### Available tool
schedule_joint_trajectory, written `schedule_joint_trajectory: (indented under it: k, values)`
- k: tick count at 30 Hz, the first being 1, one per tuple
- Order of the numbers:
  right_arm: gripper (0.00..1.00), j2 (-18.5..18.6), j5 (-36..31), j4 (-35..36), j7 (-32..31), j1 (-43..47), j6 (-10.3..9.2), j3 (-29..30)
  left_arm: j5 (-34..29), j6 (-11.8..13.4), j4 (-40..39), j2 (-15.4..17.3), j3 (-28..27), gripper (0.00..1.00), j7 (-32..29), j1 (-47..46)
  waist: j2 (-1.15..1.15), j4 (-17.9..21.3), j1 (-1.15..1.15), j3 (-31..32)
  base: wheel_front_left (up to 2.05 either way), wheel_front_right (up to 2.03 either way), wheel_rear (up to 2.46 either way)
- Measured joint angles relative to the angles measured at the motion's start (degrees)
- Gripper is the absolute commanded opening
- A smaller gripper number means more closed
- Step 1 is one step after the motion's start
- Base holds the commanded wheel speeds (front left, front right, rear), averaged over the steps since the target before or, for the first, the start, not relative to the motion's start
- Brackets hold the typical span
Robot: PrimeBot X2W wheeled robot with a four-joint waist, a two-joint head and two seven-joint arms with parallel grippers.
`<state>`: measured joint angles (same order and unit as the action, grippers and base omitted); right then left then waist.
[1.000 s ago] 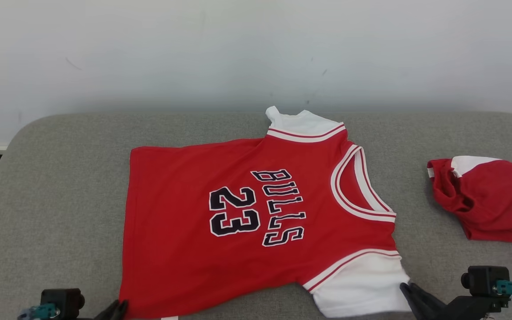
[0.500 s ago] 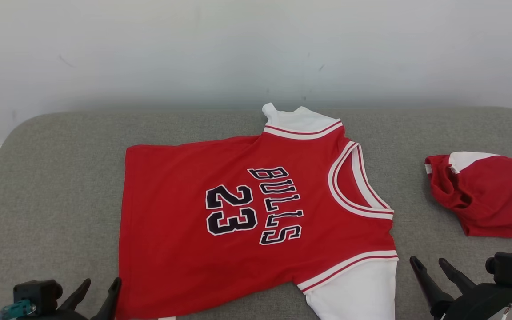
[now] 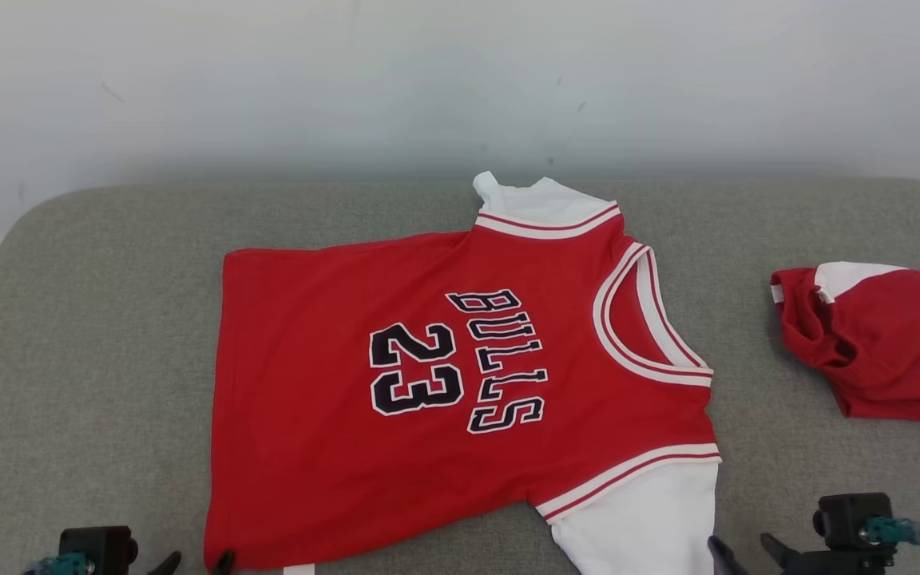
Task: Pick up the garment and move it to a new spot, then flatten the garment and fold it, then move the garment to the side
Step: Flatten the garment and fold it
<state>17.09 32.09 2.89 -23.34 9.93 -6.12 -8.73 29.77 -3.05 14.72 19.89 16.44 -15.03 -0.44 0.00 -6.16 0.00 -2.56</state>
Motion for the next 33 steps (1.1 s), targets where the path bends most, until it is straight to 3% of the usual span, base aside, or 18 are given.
schedule_joint_trajectory:
  k: [22, 23, 24, 25, 26, 33]
  values:
    - [1.0, -3.7, -2.3, -10.9, -3.6, -6.5, -0.51, -5.5, 3.5, -2.4, 11.3, -3.4, 1.3, 1.0, -3.1, -7.6, 0.0, 0.5, 0.0, -3.4, 0.0, 0.0, 0.0]
    - [0.58, -3.8, -2.4, -11.3, -3.7, -6.9, -0.52, -5.7, 3.7, -2.5, 12.0, -3.6, 1.2, 1.0, -3.1, -8.0, -0.01, 0.4, 0.0, -3.4, 0.0, 0.0, 0.0]
    - [0.26, -3.9, -2.4, -11.6, -3.7, -7.1, -0.51, -5.7, 4.1, -2.5, 12.3, -3.7, 1.3, 0.58, -3.1, -8.3, -0.01, 0.4, 0.0, -3.4, 0.0, 0.0, 0.0]
    - [0.0, -4.1, -2.4, -11.9, -3.7, -7.1, -0.49, -5.8, 4.0, -2.5, 12.5, -3.6, 1.5, 0.09, -3.1, -8.4, -0.01, 0.3, 0.0, -3.4, 0.0, 0.0, 0.0]
    - [0.0, -4.1, -2.4, -11.9, -3.7, -7.1, -0.49, -5.8, 4.0, -2.5, 12.5, -3.6, 1.5, 0.0, -3.1, -8.4, -0.01, 0.3, 0.0, -3.4, 0.0, 0.0, 0.0]
    - [0.0, -5.0, -1.3, -13.1, -3.3, -8.2, 0.44, -5.4, 3.9, -3.1, 13.9, -3.6, 2.8, 0.0, -3.0, -9.3, 0.0, 0.2, 0.0, -2.8, 0.0, 0.0, 0.0]
